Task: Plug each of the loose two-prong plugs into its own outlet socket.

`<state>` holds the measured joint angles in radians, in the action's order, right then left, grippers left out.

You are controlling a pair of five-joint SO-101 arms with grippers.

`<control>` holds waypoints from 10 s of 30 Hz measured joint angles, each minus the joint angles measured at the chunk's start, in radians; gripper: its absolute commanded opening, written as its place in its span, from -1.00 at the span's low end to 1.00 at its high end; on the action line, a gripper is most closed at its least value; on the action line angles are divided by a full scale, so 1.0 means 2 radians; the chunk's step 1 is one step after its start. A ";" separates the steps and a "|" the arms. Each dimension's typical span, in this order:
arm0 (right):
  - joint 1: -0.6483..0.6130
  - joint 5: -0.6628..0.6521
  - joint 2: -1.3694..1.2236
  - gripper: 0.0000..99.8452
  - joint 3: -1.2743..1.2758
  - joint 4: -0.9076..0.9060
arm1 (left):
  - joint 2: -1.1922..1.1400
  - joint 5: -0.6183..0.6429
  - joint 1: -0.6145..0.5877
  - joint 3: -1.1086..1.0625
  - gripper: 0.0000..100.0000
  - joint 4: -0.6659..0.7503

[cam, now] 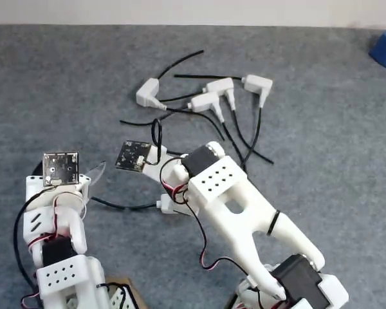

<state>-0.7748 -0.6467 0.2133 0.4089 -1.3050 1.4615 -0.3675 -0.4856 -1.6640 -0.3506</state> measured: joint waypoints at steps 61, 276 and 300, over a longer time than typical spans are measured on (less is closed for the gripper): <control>0.039 -0.018 -0.069 -0.98 -0.001 0.035 | 0.000 0.000 0.000 0.000 -0.11 0.000; 0.611 0.272 0.806 -0.34 0.632 0.032 | 0.171 0.041 0.218 -0.008 -0.63 -0.387; 0.611 0.272 0.806 -0.34 0.632 0.031 | 0.171 0.041 0.218 -0.008 -0.63 -0.387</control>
<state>0.4480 -0.1020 1.8243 1.6732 -1.2421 1.8036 -0.2862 -0.0499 -1.6794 -1.1239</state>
